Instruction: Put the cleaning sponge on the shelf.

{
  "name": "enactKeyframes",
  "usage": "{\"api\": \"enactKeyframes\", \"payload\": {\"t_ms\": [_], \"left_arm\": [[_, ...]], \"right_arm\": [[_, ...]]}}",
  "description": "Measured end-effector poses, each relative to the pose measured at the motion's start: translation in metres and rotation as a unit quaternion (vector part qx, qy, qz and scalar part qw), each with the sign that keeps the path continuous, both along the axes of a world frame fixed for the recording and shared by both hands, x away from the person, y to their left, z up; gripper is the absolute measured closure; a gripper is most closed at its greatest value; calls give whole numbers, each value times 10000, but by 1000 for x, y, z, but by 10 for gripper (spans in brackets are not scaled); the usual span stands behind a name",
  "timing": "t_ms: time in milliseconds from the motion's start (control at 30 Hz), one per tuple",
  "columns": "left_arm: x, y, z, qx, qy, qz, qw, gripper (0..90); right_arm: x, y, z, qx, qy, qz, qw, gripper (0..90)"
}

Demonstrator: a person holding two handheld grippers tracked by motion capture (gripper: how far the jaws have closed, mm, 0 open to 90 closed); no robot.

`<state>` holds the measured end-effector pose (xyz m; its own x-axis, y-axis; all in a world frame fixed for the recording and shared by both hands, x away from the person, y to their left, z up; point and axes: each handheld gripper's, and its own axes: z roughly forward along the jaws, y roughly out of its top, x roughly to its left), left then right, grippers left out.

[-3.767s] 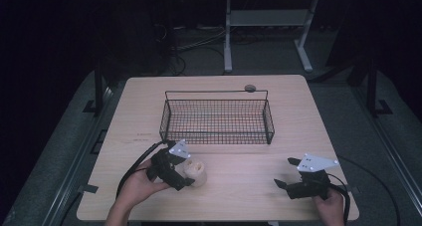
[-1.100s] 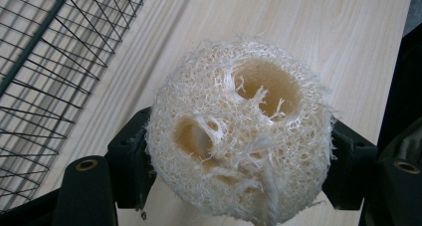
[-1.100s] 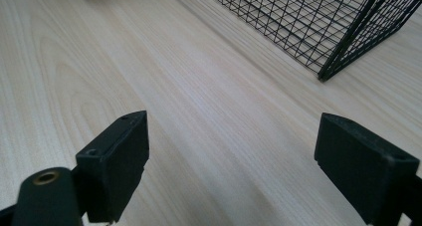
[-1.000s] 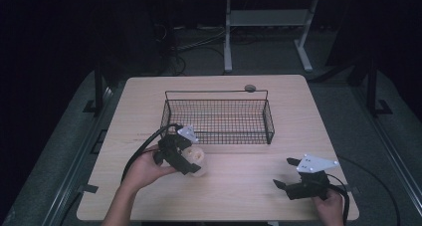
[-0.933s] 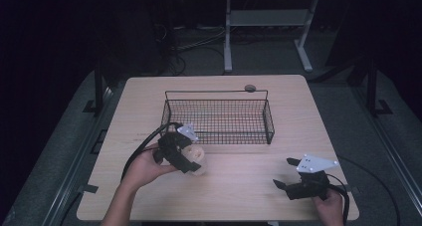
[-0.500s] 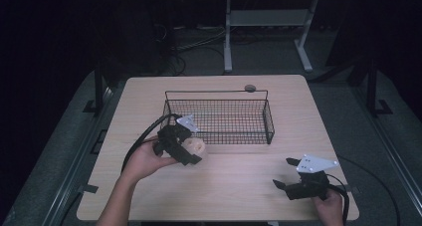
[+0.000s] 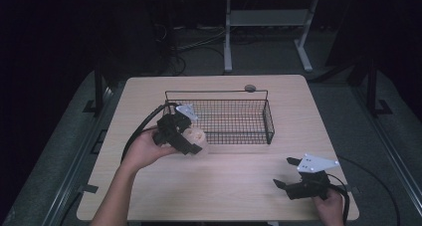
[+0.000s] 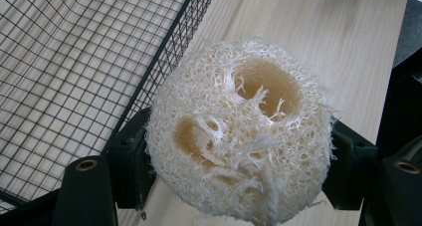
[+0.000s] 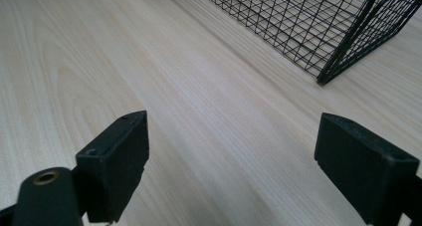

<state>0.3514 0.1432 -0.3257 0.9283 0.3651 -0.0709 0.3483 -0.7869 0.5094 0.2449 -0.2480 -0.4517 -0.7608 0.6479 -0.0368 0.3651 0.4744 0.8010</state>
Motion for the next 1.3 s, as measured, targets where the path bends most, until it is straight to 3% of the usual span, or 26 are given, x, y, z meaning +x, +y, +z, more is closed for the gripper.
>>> {"api": "enactKeyframes", "payload": {"t_ms": [167,567,1300], "left_arm": [[8,-1,4,-82,-15,14,10000,277],[26,-9,19,-29,-78,51,10000,277],[59,-14,22,-42,-56,223,9997,276]], "right_arm": [[0,0,0,-1,-8,-4,10000,134],[1,0,1,8,-36,12,10000,134],[1,-1,1,59,-61,3,10000,134]]}}
